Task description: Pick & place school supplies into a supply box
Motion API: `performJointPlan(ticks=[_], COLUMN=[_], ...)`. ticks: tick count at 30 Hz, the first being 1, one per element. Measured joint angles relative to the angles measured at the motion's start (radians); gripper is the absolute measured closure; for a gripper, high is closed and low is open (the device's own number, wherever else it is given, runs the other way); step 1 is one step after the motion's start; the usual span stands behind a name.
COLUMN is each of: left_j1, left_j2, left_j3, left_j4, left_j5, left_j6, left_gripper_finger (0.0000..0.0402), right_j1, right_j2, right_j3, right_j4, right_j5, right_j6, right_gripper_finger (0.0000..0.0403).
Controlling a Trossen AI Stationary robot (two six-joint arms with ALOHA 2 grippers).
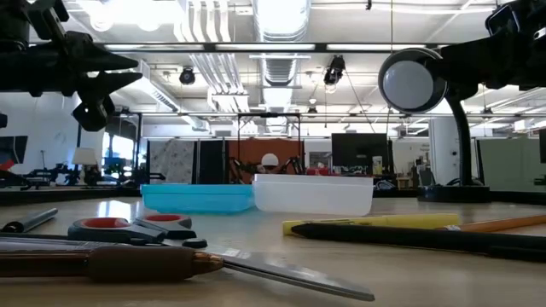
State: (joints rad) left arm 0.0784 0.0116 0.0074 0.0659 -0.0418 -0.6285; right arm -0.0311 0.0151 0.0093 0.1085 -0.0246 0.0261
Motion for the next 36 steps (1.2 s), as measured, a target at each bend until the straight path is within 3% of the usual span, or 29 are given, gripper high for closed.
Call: performJointPlan(ticks=[30,34,36], left_j1=[0.0,0.0,0.0], left_j2=[0.0,0.0,0.0], left_j3=[0.0,0.0,0.0], left_j4=[0.0,0.001,0.0], left_j5=[0.0,0.0,0.0], left_j6=[0.0,0.0,0.0], left_gripper_finger=[0.0333,0.0333,0.0333], right_j1=[0.0,0.0,0.0], right_j2=[0.0,0.0,0.0], right_j3=[0.0,0.0,0.0], right_j4=[0.004,0.041,0.079], right_j5=[0.0,0.143,0.203], right_j6=[-0.02,-0.076,0.042], right_gripper_finger=[0.0229,0.0229,0.0229])
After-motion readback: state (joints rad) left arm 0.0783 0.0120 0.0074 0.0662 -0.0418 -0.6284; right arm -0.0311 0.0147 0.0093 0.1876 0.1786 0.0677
